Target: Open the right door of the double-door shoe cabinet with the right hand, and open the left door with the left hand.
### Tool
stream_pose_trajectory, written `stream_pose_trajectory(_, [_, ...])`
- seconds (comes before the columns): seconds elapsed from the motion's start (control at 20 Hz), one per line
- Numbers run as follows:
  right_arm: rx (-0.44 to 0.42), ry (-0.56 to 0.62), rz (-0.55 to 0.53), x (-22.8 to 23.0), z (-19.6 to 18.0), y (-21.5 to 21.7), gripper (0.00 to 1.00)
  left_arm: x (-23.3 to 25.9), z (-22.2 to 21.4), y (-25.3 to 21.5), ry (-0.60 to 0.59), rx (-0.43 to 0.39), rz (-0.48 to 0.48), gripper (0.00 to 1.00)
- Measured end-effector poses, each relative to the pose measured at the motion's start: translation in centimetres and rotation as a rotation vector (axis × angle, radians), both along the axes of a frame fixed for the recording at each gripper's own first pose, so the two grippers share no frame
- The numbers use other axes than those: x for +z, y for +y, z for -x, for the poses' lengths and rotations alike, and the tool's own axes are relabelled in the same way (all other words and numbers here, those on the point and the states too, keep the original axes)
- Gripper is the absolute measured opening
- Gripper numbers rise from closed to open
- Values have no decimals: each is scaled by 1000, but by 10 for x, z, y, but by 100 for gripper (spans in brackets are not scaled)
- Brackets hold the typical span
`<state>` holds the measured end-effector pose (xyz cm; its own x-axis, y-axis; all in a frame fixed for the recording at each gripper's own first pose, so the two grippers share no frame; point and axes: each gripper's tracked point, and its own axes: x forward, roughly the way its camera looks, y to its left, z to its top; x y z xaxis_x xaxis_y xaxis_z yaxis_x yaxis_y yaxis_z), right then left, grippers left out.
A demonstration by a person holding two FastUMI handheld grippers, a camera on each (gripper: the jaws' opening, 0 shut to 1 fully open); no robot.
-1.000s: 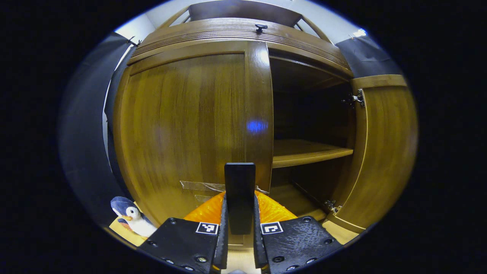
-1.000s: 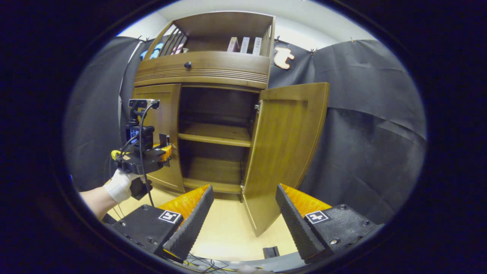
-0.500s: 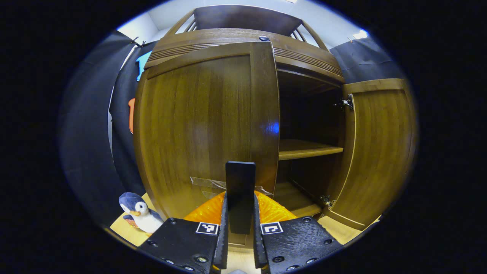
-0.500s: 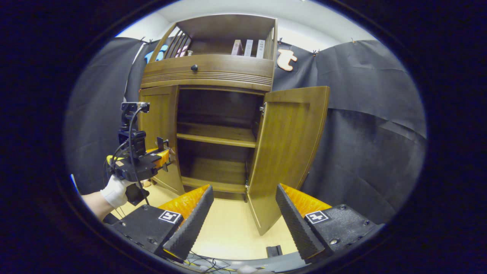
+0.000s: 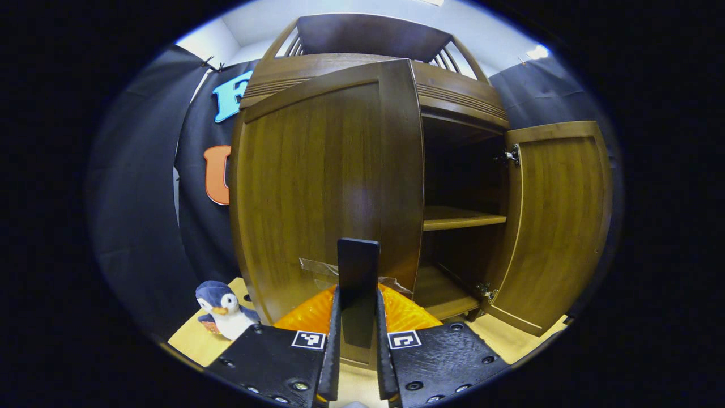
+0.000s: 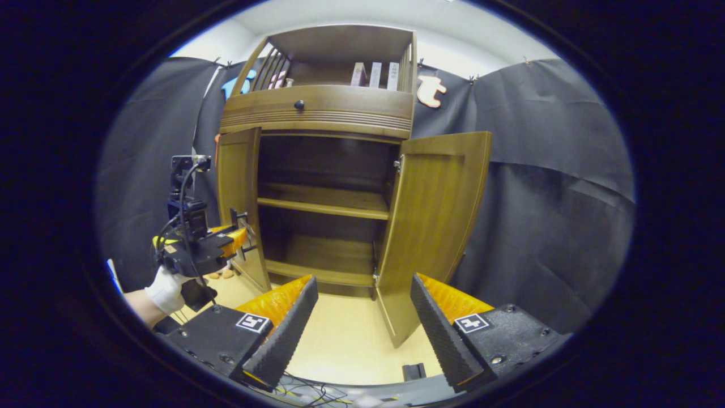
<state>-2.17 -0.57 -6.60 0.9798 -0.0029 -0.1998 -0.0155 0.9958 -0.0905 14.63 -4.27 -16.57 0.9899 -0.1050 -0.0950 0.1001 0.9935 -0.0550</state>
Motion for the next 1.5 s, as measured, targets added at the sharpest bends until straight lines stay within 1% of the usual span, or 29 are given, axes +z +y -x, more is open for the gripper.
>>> stream_pose_trajectory(0.45, [79, 6, -1, -4, 0, 29, 100, -1, 32, 29, -4, 36, -6, 25])
stream_pose_trajectory(1.0, [132, 20, -13, -11, -4, 46, 100, 4, 62, 71, -13, 80, -20, 25])
stream_pose_trajectory(1.05, [138, 22, -12, -11, -4, 48, 100, 3, 77, 77, -5, 110, -18, 33])
stream_pose_trajectory(1.1, [143, 20, -12, -12, -5, 50, 100, 3, 65, 82, -5, 120, -25, 11])
stream_pose_trajectory(1.15, [151, 21, -15, -12, -5, 52, 100, 2, 68, 89, 1, 127, -23, 10])
stream_pose_trajectory(1.25, [167, 24, -19, -14, -7, 58, 100, 2, 69, 92, 9, 111, -1, 10])
stream_pose_trajectory(1.35, [178, 27, -22, -16, -8, 62, 100, 2, 72, 98, 5, 102, -18, 10])
stream_pose_trajectory(1.5, [192, 30, -27, -18, -9, 67, 100, 1, 75, 110, 2, 113, -39, 10])
